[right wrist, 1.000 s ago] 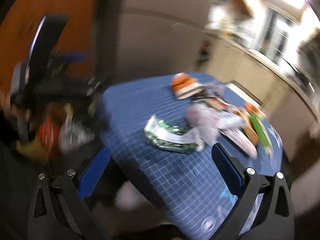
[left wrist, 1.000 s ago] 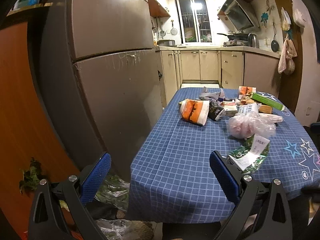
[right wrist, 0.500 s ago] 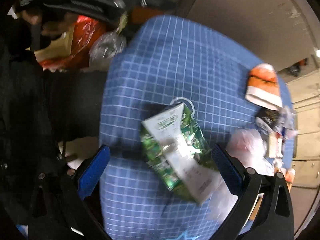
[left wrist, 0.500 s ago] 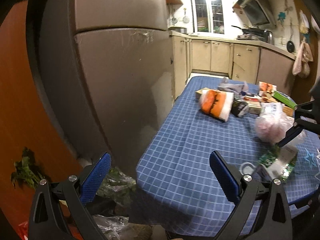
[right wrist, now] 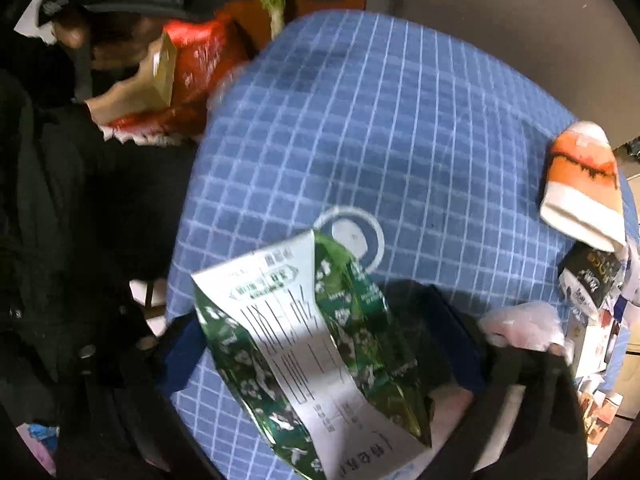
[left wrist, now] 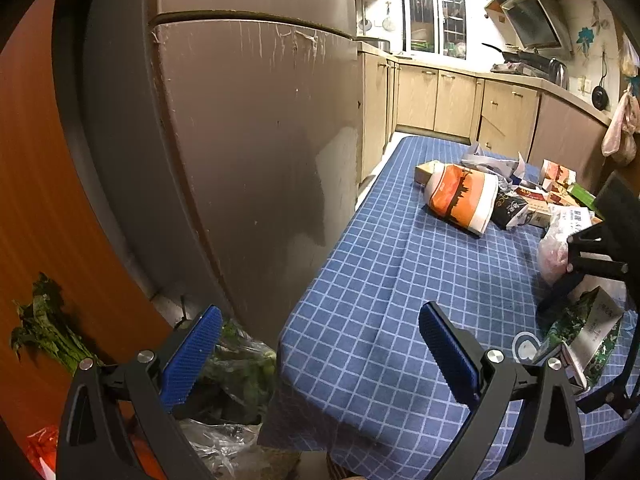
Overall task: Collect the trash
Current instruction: 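Grasp the green-and-white milk carton with the right gripper and lift it, then grasp the orange-and-white paper cup with the left gripper while right holds carton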
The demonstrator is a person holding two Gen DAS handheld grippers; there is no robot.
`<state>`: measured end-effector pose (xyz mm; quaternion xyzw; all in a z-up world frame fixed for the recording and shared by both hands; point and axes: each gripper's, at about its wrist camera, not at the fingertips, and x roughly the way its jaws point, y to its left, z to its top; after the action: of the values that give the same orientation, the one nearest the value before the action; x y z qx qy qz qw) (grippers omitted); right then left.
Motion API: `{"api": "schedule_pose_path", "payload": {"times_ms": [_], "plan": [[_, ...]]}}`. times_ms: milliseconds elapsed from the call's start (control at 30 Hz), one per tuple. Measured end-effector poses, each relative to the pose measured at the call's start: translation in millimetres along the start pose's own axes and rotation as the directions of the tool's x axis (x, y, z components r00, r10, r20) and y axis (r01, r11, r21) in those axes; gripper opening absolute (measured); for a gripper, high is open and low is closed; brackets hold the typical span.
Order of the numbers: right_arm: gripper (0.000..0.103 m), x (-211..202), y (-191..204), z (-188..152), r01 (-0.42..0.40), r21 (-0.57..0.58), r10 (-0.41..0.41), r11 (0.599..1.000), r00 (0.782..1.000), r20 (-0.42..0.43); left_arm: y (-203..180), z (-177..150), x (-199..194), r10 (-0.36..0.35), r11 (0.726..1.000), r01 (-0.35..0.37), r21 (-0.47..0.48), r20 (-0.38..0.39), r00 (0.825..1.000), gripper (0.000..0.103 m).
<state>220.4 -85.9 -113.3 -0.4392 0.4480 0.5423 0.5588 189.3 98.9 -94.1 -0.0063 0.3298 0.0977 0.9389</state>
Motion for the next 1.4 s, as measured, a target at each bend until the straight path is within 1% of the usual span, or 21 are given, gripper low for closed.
{"api": "schedule_pose_path", "payload": {"times_ms": [200,267,333,367,433,467,500,600,633,667,733,767,833,900,967,1033,1133,1200,1267,1333,1400], "plan": [[0.072,-7.6,19.7,-9.3,0.119,0.06,-0.124,0.991,0.989,0.084,-6.3,1.8,-0.2,-0.026,1.0,0.026,0.008,-0.008,1.0,0.098],[0.072,-13.0,40.0,-11.8,0.15,0.076,-0.159,0.986,0.979,0.131,-9.2,2.9,0.1,-0.028,1.0,0.028,0.013,-0.013,1.0,0.098],[0.072,-23.5,42.9,-13.3,0.154,0.111,-0.175,0.982,0.963,0.206,-10.6,4.1,-0.3,-0.028,0.999,0.028,0.015,-0.019,0.999,0.098],[0.071,-34.6,47.8,-14.8,0.158,0.137,-0.19,0.978,0.947,0.259,-10.9,4.7,-0.7,-0.029,0.999,0.029,0.013,-0.022,0.999,0.098],[0.071,-54.2,49.4,-20.9,0.154,0.198,-0.215,0.968,0.913,0.346,-11.0,6.0,-1.2,-0.028,1.0,0.028,0.006,-0.025,0.999,0.098],[0.071,-67.6,53.1,-26.1,0.149,0.233,-0.234,0.961,0.887,0.399,-10.9,6.5,-1.3,-0.028,1.0,0.028,0.003,-0.026,0.999,0.098],[0.071,-76.8,52.3,-27.7,0.146,0.26,-0.251,0.954,0.867,0.432,-11.3,7.1,-1.7,-0.031,1.0,0.031,0.0,-0.026,0.999,0.098],[0.071,-108.2,51.6,-43.7,0.13,0.375,-0.327,0.918,0.783,0.529,-15.1,9.3,-2.1,-0.039,0.999,0.039,0.001,-0.028,0.999,0.098],[0.071,-121.6,52.7,-55.7,0.113,0.421,-0.357,0.9,0.746,0.562,-15.9,9.6,-2.4,-0.041,0.999,0.041,0.001,-0.028,0.999,0.098],[0.071,-127.4,48.2,-62.7,0.097,0.456,-0.38,0.885,0.716,0.586,-17.3,10.0,-3.1,-0.043,0.999,0.043,0.002,-0.025,0.999,0.098],[0.071,-147.9,55.2,-84.3,0.071,0.53,-0.442,0.845,0.65,0.618,-20.8,10.4,-3.5,-0.043,0.999,0.043,0.007,-0.026,0.999,0.098],[0.071,-148.4,51.5,-91.3,0.06,0.559,-0.467,0.827,0.626,0.624,-23.8,10.6,-3.4,-0.053,0.998,0.054,0.014,-0.031,0.998,0.098],[0.071,-159.5,60.7,-114.8,0.046,0.624,-0.53,0.78,0.581,0.618,-30.2,11.2,-3.0,-0.071,0.997,0.071,0.021,-0.034,0.997,0.098],[0.071,-163.0,70.0,-132.6,0.022,0.67,-0.567,0.742,0.553,0.61,-34.4,12.5,-1.5,-0.102,0.994,0.103,0.03,-0.03,0.994,0.098],[0.071,-163.6,81.4,-145.5,-0.004,0.707,-0.595,0.707,0.537,0.598,-44.3,20.2,4.7,-0.134,0.988,0.134,0.071,-0.005,0.991,0.099],[0.07,-161.8,92.8,-154.1,-0.027,0.725,-0.608,0.688,0.524,0.596,-57.9,34.7,16.5,-0.184,0.975,0.178,0.135,0.036,0.982,0.098],[0.07,-159.0,100.2,-162.1,-0.074,0.741,-0.615,0.668,0.506,0.605,-85.1,57.2,39.4,-0.232,0.948,0.214,0.236,0.048,0.972,0.099],[0.07,-156.8,101.5,-164.7,-0.095,0.748,-0.617,0.657,0.502,0.606,-109.2,73.4,65.8,-0.255,0.916,0.234,0.325,0.023,0.967,0.099],[0.07,-154.4,109.2,-167.4,-0.102,0.764,-0.632,0.637,0.498,0.593,-125.5,83.7,91.8,-0.266,0.891,0.259,0.372,-0.032,0.963,0.099],[0.07,-151.7,113.6,-167.6,-0.118,0.776,-0.64,0.62,0.496,0.587,-138.5,90.0,117.8,-0.214,0.886,0.221,0.409,-0.062,0.975,0.099],[0.07,-148.8,112.9,-170.8,-0.127,0.787,-0.648,0.604,0.497,0.577,-146.3,88.7,125.3,-0.209,0.876,0.219,0.43,-0.071,0.975,0.099]]}}
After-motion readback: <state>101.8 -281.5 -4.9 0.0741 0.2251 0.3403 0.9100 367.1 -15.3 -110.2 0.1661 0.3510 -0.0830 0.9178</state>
